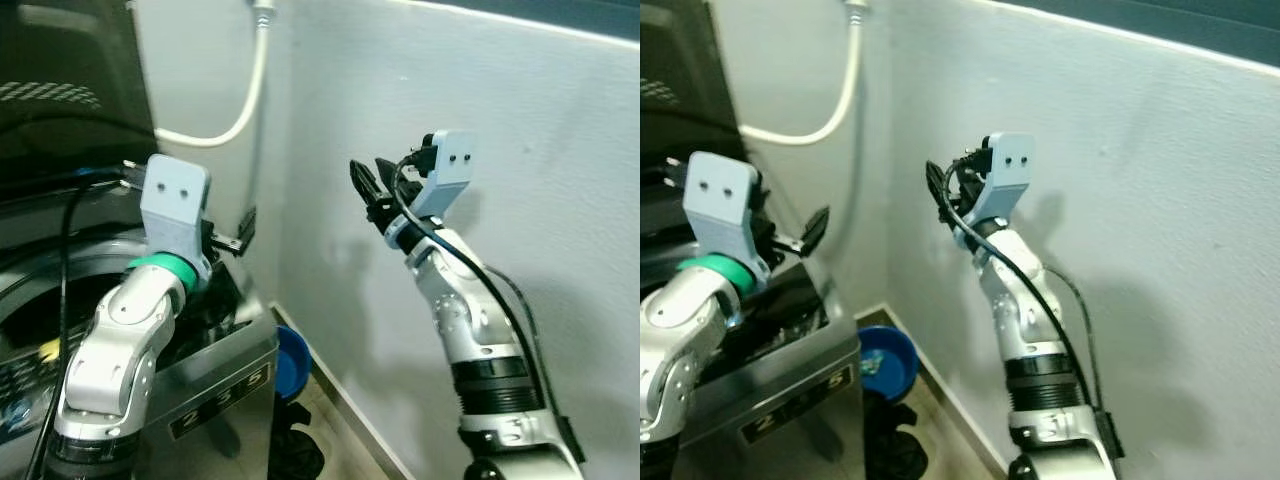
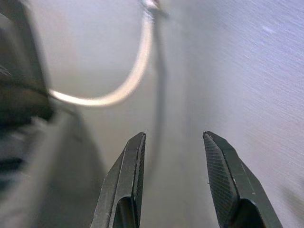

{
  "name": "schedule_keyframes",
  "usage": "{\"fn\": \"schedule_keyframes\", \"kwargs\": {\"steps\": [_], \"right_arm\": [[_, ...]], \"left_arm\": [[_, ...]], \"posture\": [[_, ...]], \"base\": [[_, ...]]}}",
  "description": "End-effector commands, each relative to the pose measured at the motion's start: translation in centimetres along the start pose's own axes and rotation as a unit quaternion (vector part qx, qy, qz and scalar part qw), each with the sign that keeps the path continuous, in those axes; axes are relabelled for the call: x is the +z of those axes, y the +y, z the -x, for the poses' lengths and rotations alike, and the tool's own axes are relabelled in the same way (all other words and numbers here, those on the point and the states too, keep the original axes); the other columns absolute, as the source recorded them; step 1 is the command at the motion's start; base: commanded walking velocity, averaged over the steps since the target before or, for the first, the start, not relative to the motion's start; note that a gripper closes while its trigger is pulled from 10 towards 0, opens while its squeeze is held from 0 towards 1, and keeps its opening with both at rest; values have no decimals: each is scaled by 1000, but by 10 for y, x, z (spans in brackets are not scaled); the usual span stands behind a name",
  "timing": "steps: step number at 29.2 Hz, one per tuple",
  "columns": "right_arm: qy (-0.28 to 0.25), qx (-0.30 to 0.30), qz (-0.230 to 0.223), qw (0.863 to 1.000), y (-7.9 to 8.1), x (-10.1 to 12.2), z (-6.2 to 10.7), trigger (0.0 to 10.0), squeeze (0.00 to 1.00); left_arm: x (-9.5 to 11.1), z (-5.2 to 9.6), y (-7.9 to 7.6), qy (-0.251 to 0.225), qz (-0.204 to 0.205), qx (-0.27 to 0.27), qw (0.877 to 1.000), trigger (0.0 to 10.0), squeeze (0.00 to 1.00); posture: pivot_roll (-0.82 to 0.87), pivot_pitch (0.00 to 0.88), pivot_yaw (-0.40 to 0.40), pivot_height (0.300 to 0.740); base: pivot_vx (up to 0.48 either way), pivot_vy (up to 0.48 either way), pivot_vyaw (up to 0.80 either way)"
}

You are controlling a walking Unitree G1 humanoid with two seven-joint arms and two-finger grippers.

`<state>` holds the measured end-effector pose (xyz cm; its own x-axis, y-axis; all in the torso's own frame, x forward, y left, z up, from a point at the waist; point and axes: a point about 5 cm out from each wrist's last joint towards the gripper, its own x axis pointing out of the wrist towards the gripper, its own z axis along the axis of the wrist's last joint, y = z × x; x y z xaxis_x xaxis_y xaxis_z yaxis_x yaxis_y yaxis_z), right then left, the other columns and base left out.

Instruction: Clothes washing

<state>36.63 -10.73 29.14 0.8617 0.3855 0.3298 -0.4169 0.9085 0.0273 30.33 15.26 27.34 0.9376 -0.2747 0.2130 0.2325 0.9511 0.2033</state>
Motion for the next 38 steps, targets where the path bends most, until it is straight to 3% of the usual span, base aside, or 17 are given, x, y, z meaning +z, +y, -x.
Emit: {"fn": "schedule_keyframes", "kwargs": {"steps": [1, 3, 8, 14, 19, 26, 30, 38], "right_arm": [[56, 3, 13, 998, -3, -17, 5, 10000, 0], [98, -8, 30, 995, -13, -29, 11, 10000, 0], [169, 27, 48, 984, -14, -46, 23, 10000, 0], [210, 29, 62, 975, -16, -56, 31, 10000, 0], [273, 22, 92, 957, -25, -71, 49, 10000, 0], [284, 13, 94, 954, -29, -71, 55, 10000, 0], [226, 13, 33, 973, -24, -52, 46, 10000, 0], [211, 16, 2, 977, -22, -44, 44, 10000, 0]], "left_arm": [[-4, 4, -7, 5, -8, -43, 999, 10000, 0], [-8, 8, -13, 13, -17, -79, 997, 10000, 0], [-13, 12, -23, 19, -20, -126, 992, 10000, 0], [-17, 15, -33, 19, -23, -159, 987, 10000, 0], [-21, 16, -39, 18, -17, -182, 983, 10000, 0], [-22, 14, -39, 16, -13, -179, 984, 10000, 0], [-16, 7, -31, 0, -2, -127, 992, 10000, 0], [-10, 4, -23, -20, 24, -85, 996, 10000, 0]], "posture": [[108, 0, -9, 740], [109, 3, -9, 740], [107, 3, -5, 740], [110, 3, -4, 740], [105, 2, -1, 740], [100, 3, 4, 740], [104, 2, 6, 740], [104, 3, 3, 740]], "base": [[0, 0, -800], [0, 0, -800], [0, 0, -800], [0, 0, -800], [0, 0, -800], [0, 0, -800], [0, 0, -800], [0, 0, -800]]}}
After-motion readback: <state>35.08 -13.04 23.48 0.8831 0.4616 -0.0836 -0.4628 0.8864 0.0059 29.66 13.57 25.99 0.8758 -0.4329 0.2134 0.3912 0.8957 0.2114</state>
